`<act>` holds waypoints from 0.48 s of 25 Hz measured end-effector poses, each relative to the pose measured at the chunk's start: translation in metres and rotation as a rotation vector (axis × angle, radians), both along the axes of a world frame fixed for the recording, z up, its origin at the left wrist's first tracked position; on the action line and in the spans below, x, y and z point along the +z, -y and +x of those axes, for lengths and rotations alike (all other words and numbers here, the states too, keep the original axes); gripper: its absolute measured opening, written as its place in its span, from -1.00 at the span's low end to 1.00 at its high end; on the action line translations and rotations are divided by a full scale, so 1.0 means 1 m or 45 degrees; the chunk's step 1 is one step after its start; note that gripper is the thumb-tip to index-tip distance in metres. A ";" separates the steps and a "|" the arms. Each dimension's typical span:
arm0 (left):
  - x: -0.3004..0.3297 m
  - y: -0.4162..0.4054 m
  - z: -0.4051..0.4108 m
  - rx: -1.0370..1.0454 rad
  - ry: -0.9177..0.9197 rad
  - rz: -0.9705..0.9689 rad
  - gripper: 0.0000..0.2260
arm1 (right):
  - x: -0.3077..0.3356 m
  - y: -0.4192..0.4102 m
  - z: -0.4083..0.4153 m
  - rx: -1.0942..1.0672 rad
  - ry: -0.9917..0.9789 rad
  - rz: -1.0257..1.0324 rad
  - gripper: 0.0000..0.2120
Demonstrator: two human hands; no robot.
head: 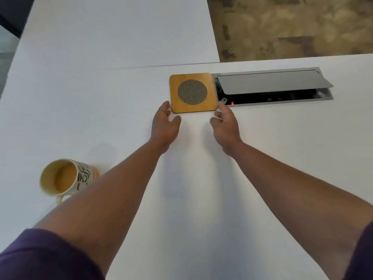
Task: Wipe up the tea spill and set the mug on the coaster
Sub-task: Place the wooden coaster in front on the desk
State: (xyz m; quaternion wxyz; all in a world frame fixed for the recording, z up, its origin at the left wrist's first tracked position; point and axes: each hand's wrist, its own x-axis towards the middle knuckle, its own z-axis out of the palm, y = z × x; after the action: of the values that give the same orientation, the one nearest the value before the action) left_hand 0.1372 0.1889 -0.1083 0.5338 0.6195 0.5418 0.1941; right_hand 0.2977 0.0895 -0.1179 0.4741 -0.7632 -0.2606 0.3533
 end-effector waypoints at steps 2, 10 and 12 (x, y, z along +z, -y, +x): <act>-0.002 -0.005 0.011 0.090 0.046 0.036 -0.70 | -0.002 -0.010 0.001 0.012 0.031 0.056 -0.51; -0.005 -0.014 0.028 0.494 0.256 -0.118 -0.58 | -0.013 -0.027 0.003 -0.141 0.005 0.173 -0.82; -0.006 -0.014 0.031 0.551 0.306 -0.144 -0.61 | -0.016 -0.027 0.003 -0.191 -0.016 0.188 -0.78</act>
State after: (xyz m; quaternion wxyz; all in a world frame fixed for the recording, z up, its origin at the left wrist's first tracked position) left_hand 0.1677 0.2029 -0.1142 0.5742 0.4309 0.6044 0.3455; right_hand 0.3002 0.1163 -0.1336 0.5557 -0.7414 -0.2249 0.3015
